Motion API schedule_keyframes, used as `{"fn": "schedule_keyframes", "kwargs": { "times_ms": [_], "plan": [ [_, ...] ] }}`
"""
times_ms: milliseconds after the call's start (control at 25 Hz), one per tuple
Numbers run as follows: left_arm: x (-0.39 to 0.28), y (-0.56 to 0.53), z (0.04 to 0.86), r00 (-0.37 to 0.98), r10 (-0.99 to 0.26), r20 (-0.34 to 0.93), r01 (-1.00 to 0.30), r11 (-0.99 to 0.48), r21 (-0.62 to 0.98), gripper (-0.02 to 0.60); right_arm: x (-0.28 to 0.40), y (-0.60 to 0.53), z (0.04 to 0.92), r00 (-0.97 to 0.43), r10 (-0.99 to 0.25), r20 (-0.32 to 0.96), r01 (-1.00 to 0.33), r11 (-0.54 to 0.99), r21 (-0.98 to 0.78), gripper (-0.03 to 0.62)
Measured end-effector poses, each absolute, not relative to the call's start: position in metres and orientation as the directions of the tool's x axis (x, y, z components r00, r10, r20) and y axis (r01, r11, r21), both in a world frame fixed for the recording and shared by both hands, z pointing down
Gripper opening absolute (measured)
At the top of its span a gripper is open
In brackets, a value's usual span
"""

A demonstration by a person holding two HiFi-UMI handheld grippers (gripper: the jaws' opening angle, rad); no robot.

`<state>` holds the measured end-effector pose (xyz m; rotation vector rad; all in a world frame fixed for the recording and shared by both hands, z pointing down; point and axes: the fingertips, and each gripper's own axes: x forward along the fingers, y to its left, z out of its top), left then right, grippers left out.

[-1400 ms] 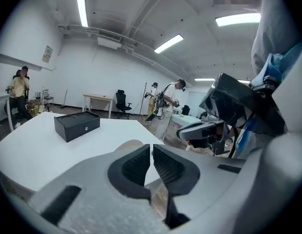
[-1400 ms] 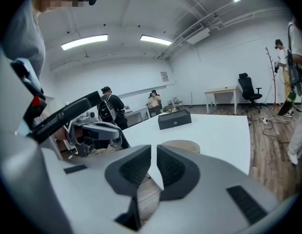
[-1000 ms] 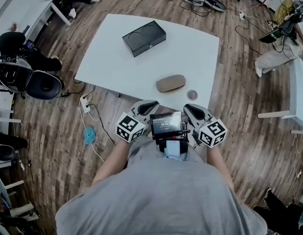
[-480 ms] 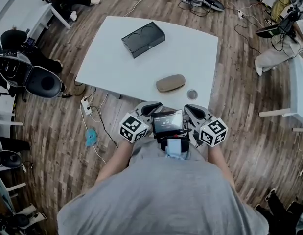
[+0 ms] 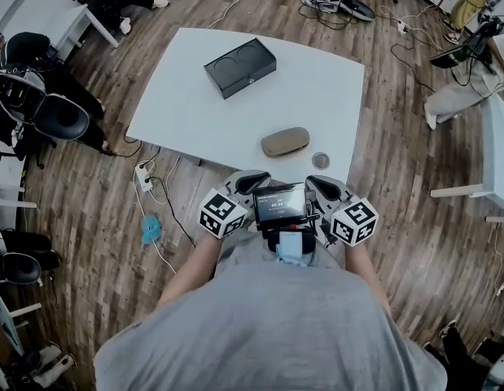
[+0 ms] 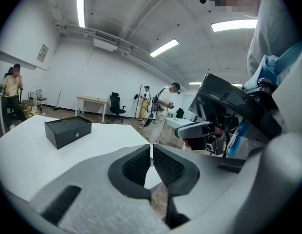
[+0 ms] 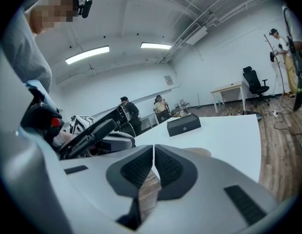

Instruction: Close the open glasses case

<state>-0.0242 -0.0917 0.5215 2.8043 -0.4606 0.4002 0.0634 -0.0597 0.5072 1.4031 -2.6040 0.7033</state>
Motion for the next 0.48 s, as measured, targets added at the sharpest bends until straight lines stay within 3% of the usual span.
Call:
{"fn": "schedule_keyframes", "kwargs": {
  "times_ms": [480],
  "plan": [
    [-0.021, -0.102, 0.522, 0.913, -0.261, 0.313, -0.336, -0.916, 0.218, 0.032, 0.065, -0.07, 0.509, -0.563, -0.768, 0.305, -0.816, 0.458, -0.353, 0.035]
  ]
}}
